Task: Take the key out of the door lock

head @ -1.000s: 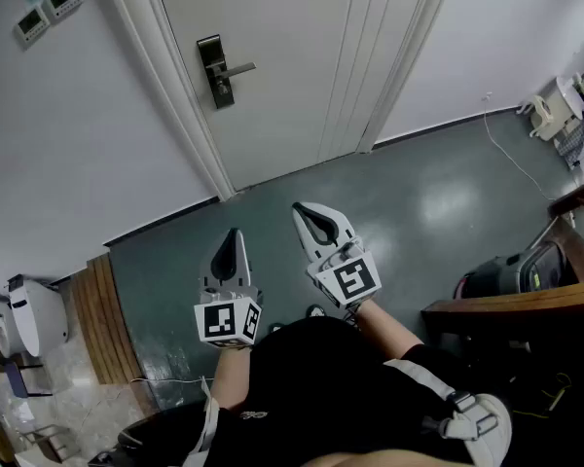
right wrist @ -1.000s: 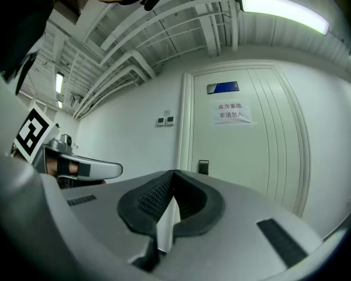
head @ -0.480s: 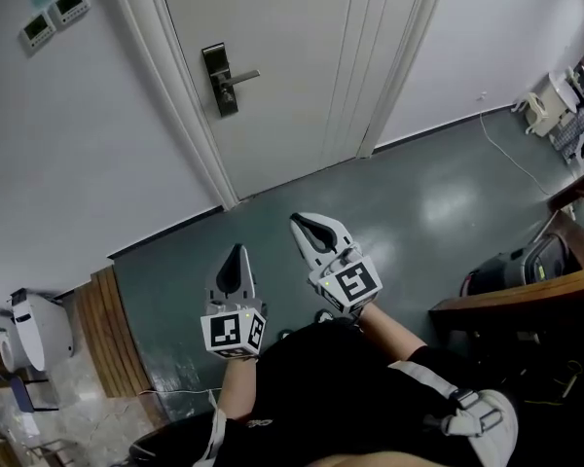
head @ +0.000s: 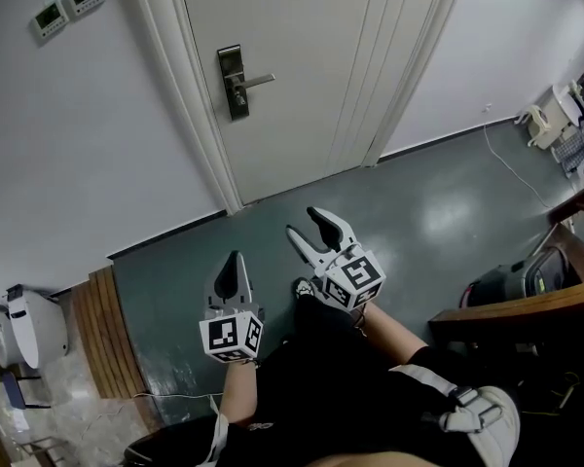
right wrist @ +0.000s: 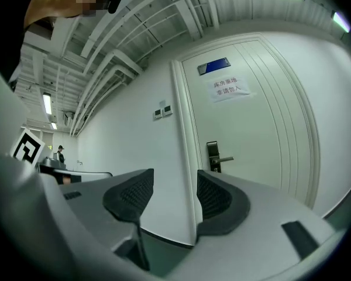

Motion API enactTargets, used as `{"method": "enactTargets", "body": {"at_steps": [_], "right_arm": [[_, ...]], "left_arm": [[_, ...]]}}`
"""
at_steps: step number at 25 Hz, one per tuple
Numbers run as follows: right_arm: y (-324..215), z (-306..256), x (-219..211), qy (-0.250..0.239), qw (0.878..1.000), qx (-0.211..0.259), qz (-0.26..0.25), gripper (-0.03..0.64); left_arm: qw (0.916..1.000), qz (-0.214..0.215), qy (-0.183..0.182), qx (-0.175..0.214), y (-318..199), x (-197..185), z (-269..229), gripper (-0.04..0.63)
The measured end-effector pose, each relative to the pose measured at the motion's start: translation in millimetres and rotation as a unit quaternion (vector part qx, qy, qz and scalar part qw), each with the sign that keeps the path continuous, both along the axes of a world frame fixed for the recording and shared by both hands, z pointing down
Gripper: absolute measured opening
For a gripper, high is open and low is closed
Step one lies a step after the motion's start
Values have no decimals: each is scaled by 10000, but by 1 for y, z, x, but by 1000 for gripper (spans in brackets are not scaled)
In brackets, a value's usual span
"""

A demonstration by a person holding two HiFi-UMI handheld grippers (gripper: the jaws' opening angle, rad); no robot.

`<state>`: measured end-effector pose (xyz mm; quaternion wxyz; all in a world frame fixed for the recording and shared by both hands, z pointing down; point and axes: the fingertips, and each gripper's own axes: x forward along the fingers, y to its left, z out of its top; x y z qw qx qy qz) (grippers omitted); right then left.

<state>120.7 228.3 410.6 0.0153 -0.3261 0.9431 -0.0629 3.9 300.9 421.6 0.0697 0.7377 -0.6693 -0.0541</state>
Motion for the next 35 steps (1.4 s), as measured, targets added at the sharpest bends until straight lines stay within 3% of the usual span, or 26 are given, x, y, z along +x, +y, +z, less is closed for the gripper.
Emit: {"method": "enactTargets", "body": {"at_steps": [12,26,35], "right_arm": [[-110,-4,-27,-50,9997,202,-134,230],[-229,21,-25,-75,9993,-253,-275,241],[-283,27,-33,-183,9982,-380,-422,255]], "left_arm": [[9997,25,-220,-135,-118,-13,2,25],[9965,-102,-308,-774,-234,-15,28,25],[9954,-236,-411,-838,-283,-22,24,25]]}}
